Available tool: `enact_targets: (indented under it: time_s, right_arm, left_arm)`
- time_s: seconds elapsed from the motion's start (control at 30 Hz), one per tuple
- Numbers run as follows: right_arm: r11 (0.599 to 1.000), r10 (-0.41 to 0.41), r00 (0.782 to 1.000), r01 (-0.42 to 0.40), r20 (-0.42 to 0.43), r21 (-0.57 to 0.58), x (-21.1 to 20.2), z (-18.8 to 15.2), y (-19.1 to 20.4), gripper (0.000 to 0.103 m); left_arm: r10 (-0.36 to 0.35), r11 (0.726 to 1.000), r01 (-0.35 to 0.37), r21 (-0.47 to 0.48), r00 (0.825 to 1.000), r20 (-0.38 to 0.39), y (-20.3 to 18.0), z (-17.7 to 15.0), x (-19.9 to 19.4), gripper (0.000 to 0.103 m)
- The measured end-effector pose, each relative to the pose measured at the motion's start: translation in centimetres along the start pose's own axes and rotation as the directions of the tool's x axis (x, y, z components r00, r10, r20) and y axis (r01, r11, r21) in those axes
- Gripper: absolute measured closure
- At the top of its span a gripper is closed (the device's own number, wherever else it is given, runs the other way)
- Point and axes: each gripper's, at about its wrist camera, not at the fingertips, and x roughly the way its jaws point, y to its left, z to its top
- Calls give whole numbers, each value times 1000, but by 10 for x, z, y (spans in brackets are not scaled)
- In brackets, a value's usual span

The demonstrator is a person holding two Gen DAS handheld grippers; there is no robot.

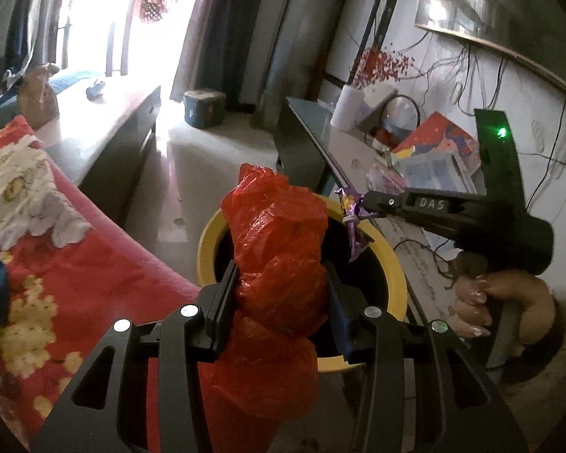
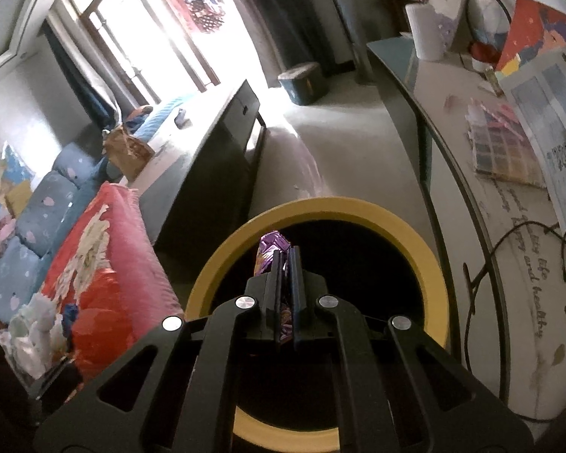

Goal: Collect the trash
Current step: 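Carry the purple wrapper and red bag over the yellow-rimmed bin with both tools, then open both tools to drop the wrapper and red bag into the bin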

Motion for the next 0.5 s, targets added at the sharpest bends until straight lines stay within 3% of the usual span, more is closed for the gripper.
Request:
enact_targets:
  time_s: [0.07,0.13,0.2,0.27,0.4,0.5]
  right_arm:
    - [1000,1,1000,0,-7,14,1,0,-4,99]
    - [999,-2,1000,2,-14,34,2,0,-9,89]
    - [999,-6,1000,7,-8,42,1,1,-11,77]
    - [999,-21,1000,21,10,38,-3,2,-11,72]
    - [1000,-22,999,21,43,19,-11,3,-4,62]
    - [1000,-9,998,9,60,-6,-16,2,5,61]
  left_arm:
    - [-3,1000,3,3,1000,-6,-2,1,10,57]
    - [1,1000,-1,5,1000,-17,-3,2,19,50]
    - [4,1000,-4,4,1000,-22,-3,4,25,34]
    - [14,1000,-14,-1,1000,-14,-1,4,24,15]
    - [27,999,-27,-22,999,24,5,5,11,13]
    - [36,999,-34,-30,997,62,8,7,-5,10]
